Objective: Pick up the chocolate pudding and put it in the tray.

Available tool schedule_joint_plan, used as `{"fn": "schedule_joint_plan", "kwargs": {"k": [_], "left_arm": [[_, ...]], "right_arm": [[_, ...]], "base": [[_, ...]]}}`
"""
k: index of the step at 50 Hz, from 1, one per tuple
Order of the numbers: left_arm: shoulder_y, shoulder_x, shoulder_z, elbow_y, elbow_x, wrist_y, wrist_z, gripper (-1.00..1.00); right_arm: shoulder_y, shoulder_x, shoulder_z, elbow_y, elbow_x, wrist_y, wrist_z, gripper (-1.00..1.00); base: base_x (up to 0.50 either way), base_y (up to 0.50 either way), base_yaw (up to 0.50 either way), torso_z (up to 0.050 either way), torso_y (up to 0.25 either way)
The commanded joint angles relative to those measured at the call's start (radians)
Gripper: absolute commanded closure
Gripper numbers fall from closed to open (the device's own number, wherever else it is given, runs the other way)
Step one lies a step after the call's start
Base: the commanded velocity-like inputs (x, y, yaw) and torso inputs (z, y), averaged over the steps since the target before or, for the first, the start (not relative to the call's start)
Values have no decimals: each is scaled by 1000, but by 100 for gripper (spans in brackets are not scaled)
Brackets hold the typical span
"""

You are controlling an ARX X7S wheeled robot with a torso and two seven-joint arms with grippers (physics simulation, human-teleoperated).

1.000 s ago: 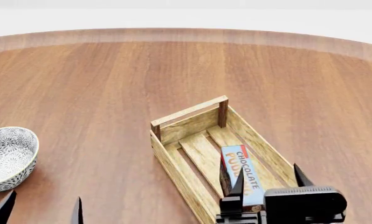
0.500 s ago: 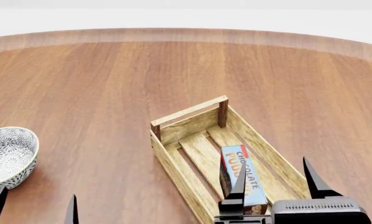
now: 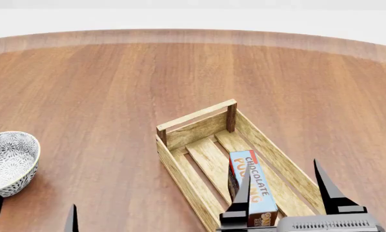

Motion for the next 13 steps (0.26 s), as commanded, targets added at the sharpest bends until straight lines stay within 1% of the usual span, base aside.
{"fn": "schedule_joint_plan", "kwargs": {"k": [1,13], "left_arm": [[7,-12,0,38,2,-14,-8,-100],[14,-23,4,77,6,-27,-15,-100]], "right_arm": [[-9,10,-7,-53,-15,19,15,-100],[-16,16,-15,-58,-36,17,25,-100]], "base": [[0,0,0,0,0],[0,0,0,0,0]]}}
